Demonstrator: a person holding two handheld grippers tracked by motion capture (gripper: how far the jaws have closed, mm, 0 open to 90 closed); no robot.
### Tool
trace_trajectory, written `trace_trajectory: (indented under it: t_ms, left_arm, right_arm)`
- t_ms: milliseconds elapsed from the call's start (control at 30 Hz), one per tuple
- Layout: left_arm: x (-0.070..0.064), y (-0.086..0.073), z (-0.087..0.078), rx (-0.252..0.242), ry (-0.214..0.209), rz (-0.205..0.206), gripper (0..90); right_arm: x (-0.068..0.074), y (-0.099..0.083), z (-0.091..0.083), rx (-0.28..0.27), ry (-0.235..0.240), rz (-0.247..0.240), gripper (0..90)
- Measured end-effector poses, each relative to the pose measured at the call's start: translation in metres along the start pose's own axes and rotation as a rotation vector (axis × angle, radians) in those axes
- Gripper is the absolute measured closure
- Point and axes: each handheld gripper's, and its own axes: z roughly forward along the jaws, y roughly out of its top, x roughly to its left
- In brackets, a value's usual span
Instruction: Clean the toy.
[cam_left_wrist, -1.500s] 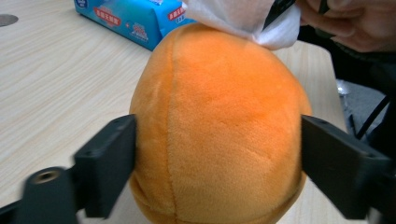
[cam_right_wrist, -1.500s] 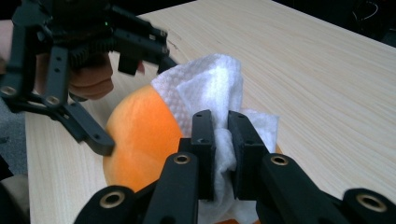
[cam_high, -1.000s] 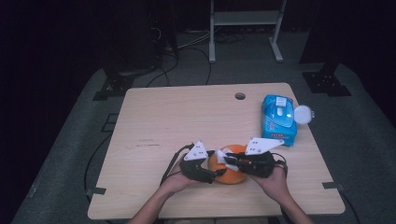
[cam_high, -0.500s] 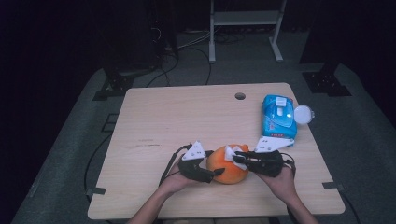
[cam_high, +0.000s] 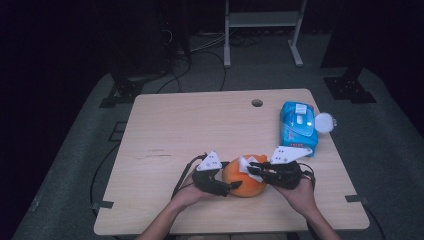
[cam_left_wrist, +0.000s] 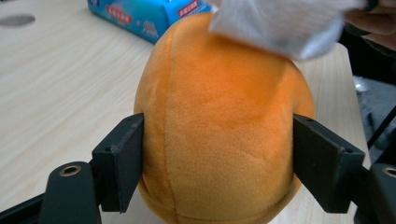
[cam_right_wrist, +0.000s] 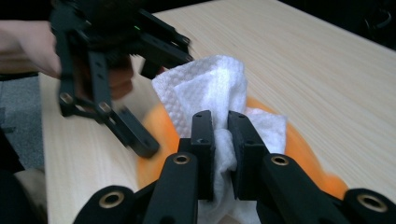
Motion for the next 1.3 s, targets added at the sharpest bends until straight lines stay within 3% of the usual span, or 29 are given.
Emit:
trace_trajectory:
  t_ms: [67, 133, 200, 400, 500, 600, 700, 800, 900, 967, 1100, 1167, 1200, 1300]
  left_arm:
    - [-0.010, 0.004, 0.002, 0.013, 0.018, 0.065, 23.8]
    - [-0.017, 0.006, 0.003, 0.029, 0.035, 0.124, 24.6]
    - [-0.015, 0.005, 0.002, 0.025, 0.030, 0.116, 25.6]
    - [-0.009, 0.001, 0.001, 0.008, 0.002, 0.087, 24.4]
    - [-0.005, -0.001, 0.001, 0.004, -0.043, 0.068, 19.1]
    - [-0.003, -0.002, 0.001, -0.006, -0.038, 0.045, 22.2]
    - [-0.006, 0.001, 0.000, -0.001, -0.007, 0.058, 27.6]
    - [-0.014, 0.005, 0.001, -0.004, 0.022, 0.103, 29.2]
    - [-0.025, 0.007, 0.002, -0.001, 0.042, 0.191, 29.9]
    - [-0.027, 0.007, 0.002, 0.000, 0.044, 0.216, 30.1]
    - [-0.023, 0.005, 0.002, -0.024, 0.016, 0.185, 26.6]
    - [-0.017, 0.004, 0.004, -0.043, -0.016, 0.111, 18.9]
    - [-0.015, 0.004, 0.004, -0.042, -0.018, 0.093, 16.1]
    - [-0.014, 0.004, 0.005, -0.039, -0.015, 0.077, 21.6]
  right_arm:
    - [0.011, 0.006, 0.006, -0.004, 0.030, -0.030, 80.3]
    - [0.021, 0.010, 0.014, 0.019, 0.029, -0.076, 80.4]
    - [0.022, 0.012, 0.015, 0.029, 0.012, -0.083, 80.5]
    - [-0.009, 0.001, -0.005, 0.007, -0.047, 0.016, 80.5]
    - [-0.018, -0.006, -0.012, 0.007, -0.055, 0.059, 80.4]
    - [-0.019, -0.007, -0.013, 0.008, -0.065, 0.064, 80.4]
    - [-0.010, -0.001, -0.010, 0.017, -0.079, 0.019, 80.3]
    - [0.002, 0.005, -0.005, 0.004, -0.041, -0.001, 80.3]
    - [0.015, 0.010, 0.004, 0.008, -0.007, -0.039, 80.3]
    - [0.018, 0.014, 0.006, 0.015, -0.015, -0.061, 80.3]
    - [0.004, 0.011, -0.002, 0.009, -0.056, -0.024, 80.4]
    - [-0.005, 0.007, -0.006, 0.011, -0.059, 0.011, 80.4]
    - [-0.010, 0.004, -0.008, 0.008, -0.052, 0.029, 80.4]
    - [-0.013, 0.002, -0.009, 0.003, -0.048, 0.050, 80.4]
